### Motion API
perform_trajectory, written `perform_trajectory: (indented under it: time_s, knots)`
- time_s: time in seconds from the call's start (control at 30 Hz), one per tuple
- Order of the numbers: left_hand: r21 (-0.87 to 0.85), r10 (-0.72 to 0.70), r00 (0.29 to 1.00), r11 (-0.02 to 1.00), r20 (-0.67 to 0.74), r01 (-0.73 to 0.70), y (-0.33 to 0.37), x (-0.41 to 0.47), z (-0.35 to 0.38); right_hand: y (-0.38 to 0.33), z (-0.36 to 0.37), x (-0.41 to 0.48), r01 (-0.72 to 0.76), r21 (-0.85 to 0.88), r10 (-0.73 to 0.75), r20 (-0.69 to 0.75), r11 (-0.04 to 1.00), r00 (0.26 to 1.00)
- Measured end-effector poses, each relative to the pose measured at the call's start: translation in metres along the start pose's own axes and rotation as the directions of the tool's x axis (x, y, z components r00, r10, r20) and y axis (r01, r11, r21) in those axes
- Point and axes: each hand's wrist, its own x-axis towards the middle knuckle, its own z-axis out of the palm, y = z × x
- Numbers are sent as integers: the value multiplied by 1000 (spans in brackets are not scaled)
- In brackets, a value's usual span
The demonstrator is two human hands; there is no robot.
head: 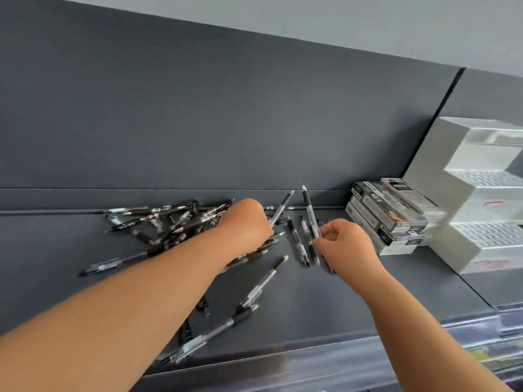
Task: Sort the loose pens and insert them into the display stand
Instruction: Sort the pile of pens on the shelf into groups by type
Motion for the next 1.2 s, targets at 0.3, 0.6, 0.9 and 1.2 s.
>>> perform_trajectory:
  time_s: [0.3,0.6,0.9,1.2]
  knots:
    - [65,-98,994,993,38,95,39,38,72,44,-13,28,-43,-236,61,69,971,996]
    - [122,-26,996,992,-84,36,13,36,44,22,4,49,196,-369,-195,41,909,980]
    - [162,-71,963,980,-258,115,-62,34,-21,-19,57,102,431,-300,-351,285,851,892]
    - [214,137,990,968,-32,-127,-40,44,0,-26,73,124,451,-398,-287,407,799,867]
